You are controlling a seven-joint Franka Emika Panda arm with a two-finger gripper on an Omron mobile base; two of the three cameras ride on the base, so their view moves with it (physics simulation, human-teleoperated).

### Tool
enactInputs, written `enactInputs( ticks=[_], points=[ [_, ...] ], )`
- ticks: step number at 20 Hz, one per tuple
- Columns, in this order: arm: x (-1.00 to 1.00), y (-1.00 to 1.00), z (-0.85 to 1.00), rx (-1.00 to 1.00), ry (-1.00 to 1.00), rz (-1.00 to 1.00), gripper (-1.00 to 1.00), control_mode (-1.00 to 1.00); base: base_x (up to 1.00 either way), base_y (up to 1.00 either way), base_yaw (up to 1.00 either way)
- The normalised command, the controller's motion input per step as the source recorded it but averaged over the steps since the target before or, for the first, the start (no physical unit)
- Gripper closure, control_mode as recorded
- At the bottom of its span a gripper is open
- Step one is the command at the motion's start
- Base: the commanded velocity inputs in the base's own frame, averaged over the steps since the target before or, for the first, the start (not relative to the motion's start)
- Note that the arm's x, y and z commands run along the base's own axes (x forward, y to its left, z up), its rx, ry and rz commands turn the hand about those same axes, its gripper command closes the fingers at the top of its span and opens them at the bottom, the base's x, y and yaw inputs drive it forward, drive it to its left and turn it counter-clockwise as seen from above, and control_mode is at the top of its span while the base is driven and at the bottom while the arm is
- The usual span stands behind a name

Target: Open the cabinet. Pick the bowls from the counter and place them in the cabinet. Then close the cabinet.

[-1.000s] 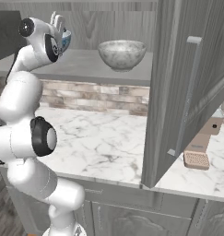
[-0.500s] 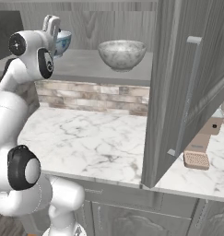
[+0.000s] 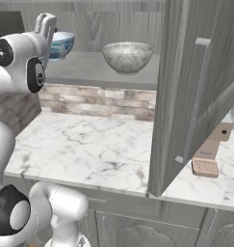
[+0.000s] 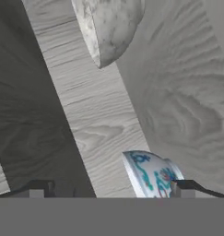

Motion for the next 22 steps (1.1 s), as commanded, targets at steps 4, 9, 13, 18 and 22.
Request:
enactInputs(
  ticks=[4,9,13,18,22],
  points=[
    [-0.77,-0.34,0.71,0.00,0.04,-0.02,-1.00,-1.00,0.00,0.00,0.00],
    [-0.70,-0.38,0.33,0.00,0.12,-0.03,-1.00,-1.00,0.00,0.00,0.00],
    [-0.69,-0.36,-0.06,0.00,0.12,-0.07,-1.00,-1.00,0.00,0.00,0.00],
    [-0.60,-0.29,-0.19,0.00,0.00,-0.03,-1.00,-1.00,0.00,0.00,0.00],
    [-0.39,-0.33,-0.02,0.00,0.00,0.00,-1.00,-1.00,0.00,0.00,0.00]
  ],
)
